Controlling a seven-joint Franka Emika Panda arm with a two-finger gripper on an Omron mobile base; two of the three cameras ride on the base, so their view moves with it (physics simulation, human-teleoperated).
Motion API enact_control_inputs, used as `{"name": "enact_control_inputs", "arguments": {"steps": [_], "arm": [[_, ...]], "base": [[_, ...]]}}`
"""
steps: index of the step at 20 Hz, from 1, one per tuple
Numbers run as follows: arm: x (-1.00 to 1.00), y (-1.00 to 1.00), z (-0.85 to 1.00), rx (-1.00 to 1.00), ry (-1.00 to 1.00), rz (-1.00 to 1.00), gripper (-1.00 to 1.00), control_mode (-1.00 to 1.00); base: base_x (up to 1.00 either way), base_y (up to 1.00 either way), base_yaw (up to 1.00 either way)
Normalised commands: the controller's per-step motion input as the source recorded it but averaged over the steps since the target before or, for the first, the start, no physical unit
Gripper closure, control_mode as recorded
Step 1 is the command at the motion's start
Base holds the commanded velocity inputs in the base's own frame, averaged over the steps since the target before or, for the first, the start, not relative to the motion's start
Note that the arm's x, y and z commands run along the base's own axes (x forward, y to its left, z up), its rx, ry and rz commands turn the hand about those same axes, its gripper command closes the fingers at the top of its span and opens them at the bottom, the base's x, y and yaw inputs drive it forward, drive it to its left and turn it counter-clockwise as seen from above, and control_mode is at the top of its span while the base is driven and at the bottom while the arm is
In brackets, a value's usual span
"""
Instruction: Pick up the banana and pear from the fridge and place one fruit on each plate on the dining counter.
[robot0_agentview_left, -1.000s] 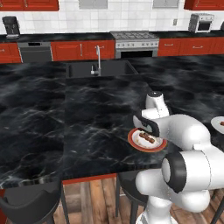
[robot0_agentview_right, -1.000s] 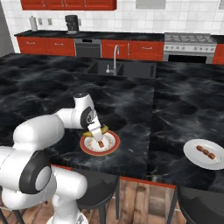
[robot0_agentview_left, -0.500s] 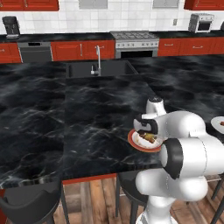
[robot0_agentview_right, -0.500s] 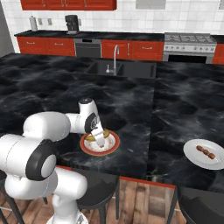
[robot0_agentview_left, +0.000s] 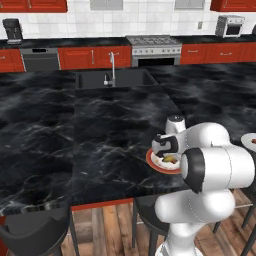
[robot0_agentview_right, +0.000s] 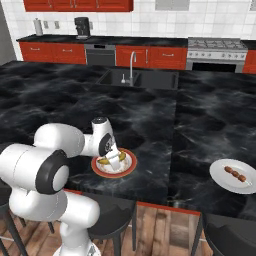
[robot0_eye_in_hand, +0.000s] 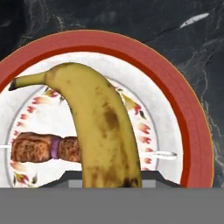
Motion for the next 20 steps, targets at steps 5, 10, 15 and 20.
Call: {"name": "enact_control_inputs", "arguments": {"steps": [5, 10, 15, 20], "arm": [[0.06, 0.00, -0.10, 0.02, 0.00, -0.01, -1.00, -1.00], [-0.08, -0.05, 0.03, 0.08, 0.00, -0.01, -1.00, -1.00], [-0.31, -0.24, 0.48, 0.13, 0.00, -0.03, -1.00, -1.00], [-0.27, -0.19, 0.90, 0.09, 0.00, -0.04, -1.00, -1.00]], "base": [[0.00, 0.00, 0.00], [0.00, 0.00, 0.00], [0.00, 0.00, 0.00], [0.00, 0.00, 0.00]]}}
